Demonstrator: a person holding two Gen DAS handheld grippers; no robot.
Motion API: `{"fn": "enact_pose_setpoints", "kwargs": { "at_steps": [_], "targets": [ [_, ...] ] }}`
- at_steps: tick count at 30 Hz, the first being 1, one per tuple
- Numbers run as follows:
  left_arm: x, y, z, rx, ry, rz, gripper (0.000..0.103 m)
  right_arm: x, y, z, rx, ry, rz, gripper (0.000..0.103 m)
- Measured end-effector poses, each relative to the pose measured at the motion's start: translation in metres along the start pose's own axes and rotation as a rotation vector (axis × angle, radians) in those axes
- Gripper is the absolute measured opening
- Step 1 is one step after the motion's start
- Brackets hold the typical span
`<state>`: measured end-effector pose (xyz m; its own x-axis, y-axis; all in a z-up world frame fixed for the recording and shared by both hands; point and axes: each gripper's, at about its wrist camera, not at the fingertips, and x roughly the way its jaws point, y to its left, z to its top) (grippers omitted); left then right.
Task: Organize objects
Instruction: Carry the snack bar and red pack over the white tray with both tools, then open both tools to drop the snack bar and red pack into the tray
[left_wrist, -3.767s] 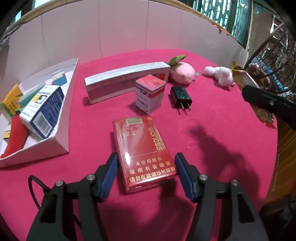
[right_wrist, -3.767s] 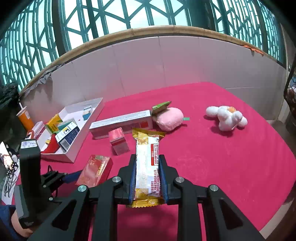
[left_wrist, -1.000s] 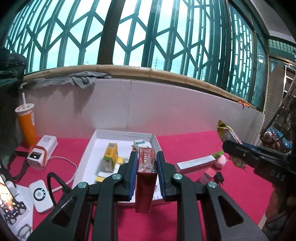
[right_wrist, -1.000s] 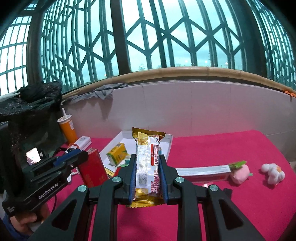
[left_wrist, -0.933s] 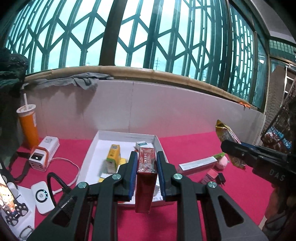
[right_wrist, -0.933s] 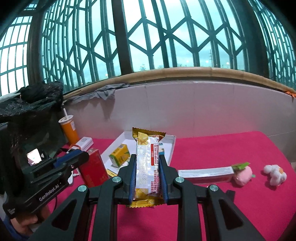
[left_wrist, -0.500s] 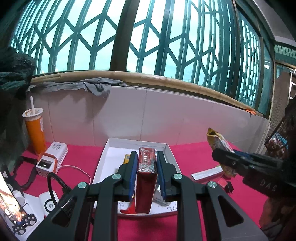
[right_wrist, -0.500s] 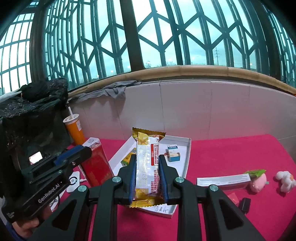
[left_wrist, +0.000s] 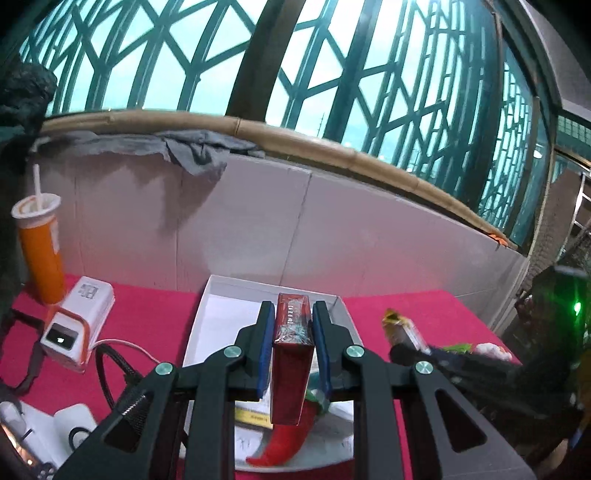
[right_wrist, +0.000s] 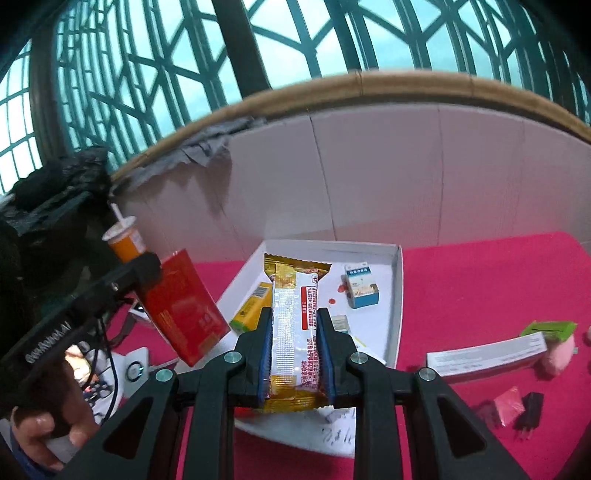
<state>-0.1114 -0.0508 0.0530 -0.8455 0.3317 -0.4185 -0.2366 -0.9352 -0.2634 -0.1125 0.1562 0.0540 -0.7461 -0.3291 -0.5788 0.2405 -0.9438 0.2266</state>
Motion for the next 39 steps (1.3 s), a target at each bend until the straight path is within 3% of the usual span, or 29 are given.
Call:
{"fn": "enact_pose_setpoints", "kwargs": {
  "at_steps": [6,15,17,19,20,24,31,36,39],
  "targets": [
    [0.040,0.006,-0.005,0.017,0.048,0.015,0.020,0.050,-0.006,0.000,0.019,0.067,-0.006,0.024],
    [0.058,0.010,0.000,0.029,0.031,0.061,0.021,0.109,-0.014,0.012,0.052,0.114,-0.064,0.025],
    [0.058,0.011,-0.002,0.023,0.034,0.070,0.031,0.112,-0.014,0.011,0.054,0.116,-0.063,0.026],
    [0.057,0.012,-0.003,0.011,0.029,0.083,0.069,0.114,-0.013,0.008,0.050,0.121,-0.066,0.027],
    [0.056,0.012,-0.004,0.008,0.022,0.090,0.075,0.114,-0.013,0.008,0.046,0.120,-0.066,0.031],
    [0.053,0.009,-0.005,0.011,0.015,0.092,0.103,0.104,-0.013,0.006,0.042,0.087,-0.075,0.069],
    [0.036,-0.002,-0.006,0.013,-0.034,0.112,0.103,0.077,-0.016,0.004,0.044,0.042,-0.095,0.076],
    [0.014,-0.013,-0.001,0.015,-0.099,0.118,0.103,0.044,-0.021,0.003,0.048,-0.032,-0.103,0.093],
    [0.007,-0.024,0.001,0.023,-0.098,0.098,0.103,0.024,-0.025,0.001,0.053,-0.062,-0.097,0.093]
  ]
}}
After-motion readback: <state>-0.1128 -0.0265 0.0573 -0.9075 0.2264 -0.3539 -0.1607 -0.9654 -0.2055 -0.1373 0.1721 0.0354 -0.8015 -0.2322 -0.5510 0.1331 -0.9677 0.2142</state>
